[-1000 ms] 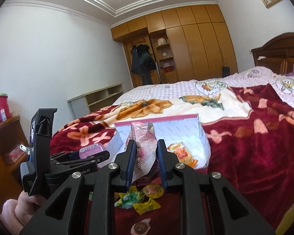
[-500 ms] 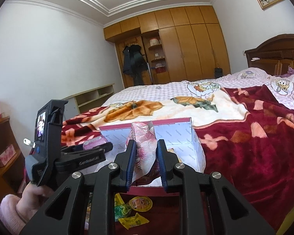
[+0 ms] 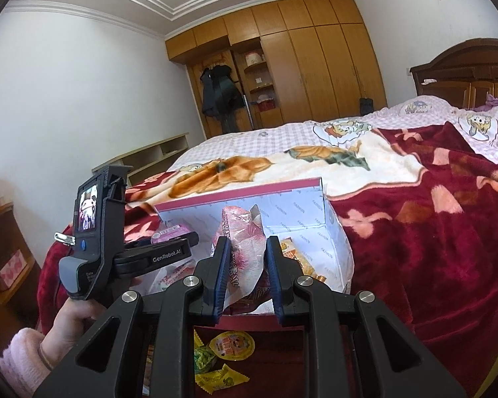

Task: Organize snacks

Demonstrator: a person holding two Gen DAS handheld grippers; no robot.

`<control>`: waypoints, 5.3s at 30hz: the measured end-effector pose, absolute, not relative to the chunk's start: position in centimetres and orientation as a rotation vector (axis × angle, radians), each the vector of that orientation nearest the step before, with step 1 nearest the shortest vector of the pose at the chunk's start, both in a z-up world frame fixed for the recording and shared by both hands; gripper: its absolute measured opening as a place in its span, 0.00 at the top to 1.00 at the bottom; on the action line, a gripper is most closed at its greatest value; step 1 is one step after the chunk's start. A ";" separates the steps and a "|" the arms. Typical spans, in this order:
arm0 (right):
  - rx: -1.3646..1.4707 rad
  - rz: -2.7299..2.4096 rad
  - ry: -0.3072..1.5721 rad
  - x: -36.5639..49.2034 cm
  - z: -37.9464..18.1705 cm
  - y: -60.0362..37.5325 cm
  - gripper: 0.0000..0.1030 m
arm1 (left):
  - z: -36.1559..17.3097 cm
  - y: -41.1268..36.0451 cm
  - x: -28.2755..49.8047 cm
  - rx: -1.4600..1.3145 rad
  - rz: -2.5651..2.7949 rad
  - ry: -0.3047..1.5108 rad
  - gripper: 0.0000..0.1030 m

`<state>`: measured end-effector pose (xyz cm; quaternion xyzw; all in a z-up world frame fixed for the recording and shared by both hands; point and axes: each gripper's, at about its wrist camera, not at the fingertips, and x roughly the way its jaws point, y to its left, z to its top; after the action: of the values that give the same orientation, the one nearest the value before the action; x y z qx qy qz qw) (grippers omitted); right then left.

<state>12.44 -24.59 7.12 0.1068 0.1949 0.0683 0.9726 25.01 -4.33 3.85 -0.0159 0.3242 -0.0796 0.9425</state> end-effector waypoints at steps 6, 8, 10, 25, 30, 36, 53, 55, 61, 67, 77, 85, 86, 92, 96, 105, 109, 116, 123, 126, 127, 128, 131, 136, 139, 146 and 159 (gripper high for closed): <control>0.239 0.141 0.413 13.4 6.4 -24.6 0.77 | 3.5 -4.2 25.1 -0.027 -0.146 0.669 0.28; 0.249 0.143 0.415 13.8 6.3 -24.8 0.77 | 3.3 -4.1 25.1 -0.031 -0.146 0.672 0.27; 0.267 0.146 0.421 14.1 6.1 -25.0 0.77 | 3.2 -4.0 25.0 -0.038 -0.143 0.674 0.27; 0.388 0.162 0.542 16.5 2.7 -26.0 0.77 | 2.9 -3.8 24.9 -0.045 -0.148 0.668 0.27; 0.393 0.146 0.551 16.5 2.4 -25.8 0.53 | 3.0 -3.8 24.8 -0.052 -0.154 0.665 0.27; 0.354 0.131 0.520 15.3 2.9 -25.3 0.37 | 3.7 -3.7 24.2 -0.047 -0.151 0.651 0.27; 0.335 0.123 0.490 10.4 4.1 -24.8 0.28 | 6.1 -4.4 18.9 0.020 -0.189 0.589 0.22; 0.324 0.118 0.500 10.0 4.2 -24.7 0.27 | 6.3 -4.6 17.9 0.031 -0.196 0.591 0.22; 0.292 0.139 0.520 8.9 4.2 -24.1 0.26 | 6.7 -5.1 15.8 0.039 -0.215 0.609 0.22; 0.276 0.151 0.535 8.2 4.0 -23.6 0.26 | 6.3 -5.1 14.0 0.025 -0.224 0.634 0.22; 0.252 0.167 0.553 6.9 4.1 -23.0 0.26 | 5.0 -3.3 11.8 -0.016 -0.189 0.682 0.22; 0.236 0.170 0.562 5.7 4.0 -22.6 0.26 | 3.7 -0.9 10.2 -0.049 -0.155 0.725 0.22; 0.235 0.170 0.566 5.6 3.9 -22.5 0.26 | 3.5 -0.6 10.0 -0.048 -0.152 0.727 0.22; 0.214 0.181 0.597 5.4 2.9 -21.7 0.26 | 2.8 0.9 9.0 -0.046 -0.126 0.739 0.22; 0.205 0.188 0.606 5.2 2.5 -21.3 0.26 | 2.0 1.4 8.5 -0.038 -0.115 0.748 0.22; 0.198 0.188 0.639 5.3 1.3 -21.2 0.26 | 0.3 2.5 9.0 -0.090 -0.097 0.791 0.22; 0.203 0.188 0.653 5.5 0.8 -21.4 0.26 | -0.1 2.3 9.5 -0.062 -0.045 0.777 0.22; 0.207 0.189 0.687 6.1 -0.4 -21.3 0.26 | -1.1 2.1 10.3 -0.046 -0.026 0.782 0.22; 0.209 0.194 0.717 6.5 -1.5 -21.1 0.26 | -2.2 1.9 11.0 -0.044 -0.005 0.779 0.21; 0.205 0.200 0.729 6.6 -1.9 -20.9 0.26 | -2.3 2.3 11.1 -0.063 -0.001 0.777 0.23; 0.200 0.200 0.730 6.7 -2.0 -20.8 0.26 | -2.3 2.5 11.0 -0.065 0.001 0.775 0.25; 0.196 0.198 0.731 6.7 -2.0 -20.7 0.26 | -2.3 2.5 11.0 -0.064 0.003 0.774 0.26; 0.188 0.197 0.736 6.6 -2.2 -20.5 0.26 | -2.2 2.7 11.0 -0.060 0.005 0.773 0.36; 0.173 0.185 0.742 6.7 -2.9 -20.3 0.26 | -2.4 2.4 11.6 -0.026 -0.008 0.783 0.39; 0.159 0.179 0.742 6.8 -3.2 -20.2 0.26 | -3.0 2.4 12.2 -0.024 -0.009 0.799 0.38; 0.113 0.156 0.728 6.3 -3.6 -19.7 0.31 | -3.5 2.4 12.2 -0.018 -0.010 0.793 0.37; 0.128 0.118 0.703 6.0 -3.5 -20.0 0.67 | -3.3 2.9 11.8 -0.045 -0.029 0.774 0.42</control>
<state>6.00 -20.04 -3.51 0.0628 0.3438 0.0579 0.9352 11.75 2.85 -3.25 -0.0218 0.3776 -0.0139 0.9256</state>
